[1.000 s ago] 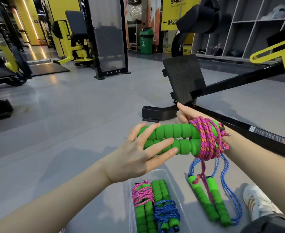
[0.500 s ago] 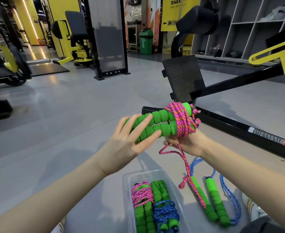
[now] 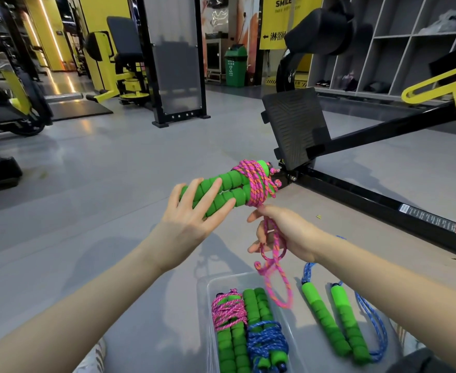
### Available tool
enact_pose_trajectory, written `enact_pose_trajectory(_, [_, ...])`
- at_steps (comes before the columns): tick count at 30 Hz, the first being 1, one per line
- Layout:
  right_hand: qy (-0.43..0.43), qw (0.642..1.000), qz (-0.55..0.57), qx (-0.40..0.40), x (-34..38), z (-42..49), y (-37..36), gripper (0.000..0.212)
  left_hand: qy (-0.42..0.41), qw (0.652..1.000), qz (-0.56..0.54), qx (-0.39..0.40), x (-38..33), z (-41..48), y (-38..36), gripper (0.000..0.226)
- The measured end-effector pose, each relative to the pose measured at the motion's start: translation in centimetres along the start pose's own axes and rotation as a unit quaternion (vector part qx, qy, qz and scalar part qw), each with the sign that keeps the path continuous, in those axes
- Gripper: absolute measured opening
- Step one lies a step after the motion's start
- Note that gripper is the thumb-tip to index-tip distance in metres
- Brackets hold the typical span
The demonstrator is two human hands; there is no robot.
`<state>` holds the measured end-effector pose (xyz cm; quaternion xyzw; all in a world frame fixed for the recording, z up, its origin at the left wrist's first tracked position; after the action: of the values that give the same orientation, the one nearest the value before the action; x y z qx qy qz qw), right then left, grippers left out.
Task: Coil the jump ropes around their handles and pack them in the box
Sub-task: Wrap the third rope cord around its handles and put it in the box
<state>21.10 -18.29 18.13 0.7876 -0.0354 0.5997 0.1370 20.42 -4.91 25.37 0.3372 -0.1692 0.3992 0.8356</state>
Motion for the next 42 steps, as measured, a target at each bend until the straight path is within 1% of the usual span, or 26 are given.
enact_pose_trajectory(2, [0.011, 0.999, -0.03, 0.005, 0.2, -0.3, -0.4, 0.014, 0.002, 1.0, 0.007, 0.0, 0.2, 0.0, -0.1, 0.05])
enact_pose_trajectory(5, [0.02, 0.996, -0.087, 0.013, 0.1, -0.8, -0.9, 0.009, -0.001, 1.0, 0.007, 0.011, 0.2, -0.2, -0.4, 0.052])
enact_pose_trajectory(8, [0.04, 0.984, -0.171, -0.006, 0.2, -0.5, -0.5, 0.018, 0.002, 1.0, 0.008, 0.022, 0.2, -0.4, -0.5, 0.055])
enact_pose_trajectory(10, [0.052, 0.978, -0.201, -0.029, 0.5, -0.2, 0.0, 0.022, 0.004, 1.0, 0.012, 0.024, 0.4, -0.4, -0.6, 0.055])
enact_pose_trajectory(13, [0.069, 0.974, -0.207, -0.066, 0.8, 0.0, 0.6, 0.025, 0.005, 1.0, 0.017, 0.017, 0.6, -0.6, -0.6, 0.054])
enact_pose_trajectory(17, [0.114, 0.958, -0.237, -0.109, 1.6, -0.2, 0.7, 0.049, 0.007, 0.999, 0.032, 0.013, 0.9, -1.0, -1.0, 0.048])
enact_pose_trajectory(19, [0.118, 0.972, -0.177, -0.103, 1.7, -0.5, 0.2, 0.051, 0.01, 0.999, 0.038, 0.011, 1.3, -1.2, -1.2, 0.045])
enact_pose_trajectory(21, [0.104, 0.985, -0.103, -0.092, 1.8, -0.8, -0.4, 0.046, 0.014, 0.999, 0.041, 0.01, 1.7, -1.5, -1.4, 0.045])
enact_pose_trajectory(22, [0.103, 0.986, -0.1, -0.09, 1.8, -0.9, -0.6, 0.043, 0.015, 0.999, 0.042, 0.012, 1.8, -1.6, -1.6, 0.046])
enact_pose_trajectory(26, [0.122, 0.969, -0.199, -0.078, 2.4, -1.2, -0.6, 0.03, 0.024, 0.998, 0.044, 0.024, 2.1, -2.6, -2.1, 0.051])
enact_pose_trajectory(28, [0.136, 0.962, -0.226, -0.072, 2.8, -1.3, -0.5, 0.024, 0.03, 0.998, 0.043, 0.031, 2.3, -3.0, -2.3, 0.05])
enact_pose_trajectory(29, [0.142, 0.963, -0.219, -0.068, 3.1, -1.4, -0.5, 0.02, 0.035, 0.998, 0.042, 0.033, 2.5, -3.1, -2.3, 0.052])
enact_pose_trajectory(31, [0.147, 0.974, -0.153, -0.079, 3.5, -1.4, -0.2, 0.01, 0.049, 0.997, 0.044, 0.04, 3.0, -3.2, -2.4, 0.054])
enact_pose_trajectory(33, [0.144, 0.979, -0.06, -0.133, 3.7, -1.2, 1.0, 0.012, 0.063, 0.996, 0.049, 0.042, 3.7, -3.3, -2.3, 0.055])
enact_pose_trajectory(36, [0.124, 0.972, 0.059, -0.193, 3.4, -1.1, 2.6, 0.015, 0.07, 0.995, 0.06, 0.045, 4.3, -3.5, -2.4, 0.056])
enact_pose_trajectory(39, [0.098, 0.962, 0.119, -0.224, 2.8, -1.4, 3.4, 0.017, 0.076, 0.994, 0.062, 0.04, 4.6, -3.4, -2.3, 0.052])
enact_pose_trajectory(42, [0.087, 0.949, 0.186, -0.239, 2.4, -1.6, 3.7, 0.011, 0.077, 0.994, 0.063, 0.034, 4.7, -3.3, -2.3, 0.051])
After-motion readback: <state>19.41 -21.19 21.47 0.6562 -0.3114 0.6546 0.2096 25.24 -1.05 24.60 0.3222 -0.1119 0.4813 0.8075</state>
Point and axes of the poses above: each hand's wrist, its own z-axis towards the middle knuckle, its own y-axis out of the back of the hand, x = y × z, the point moved 10 cm from there along z, towards the middle knuckle, and after that the axes turned 11 degrees about -x, right-handed, at the moved point
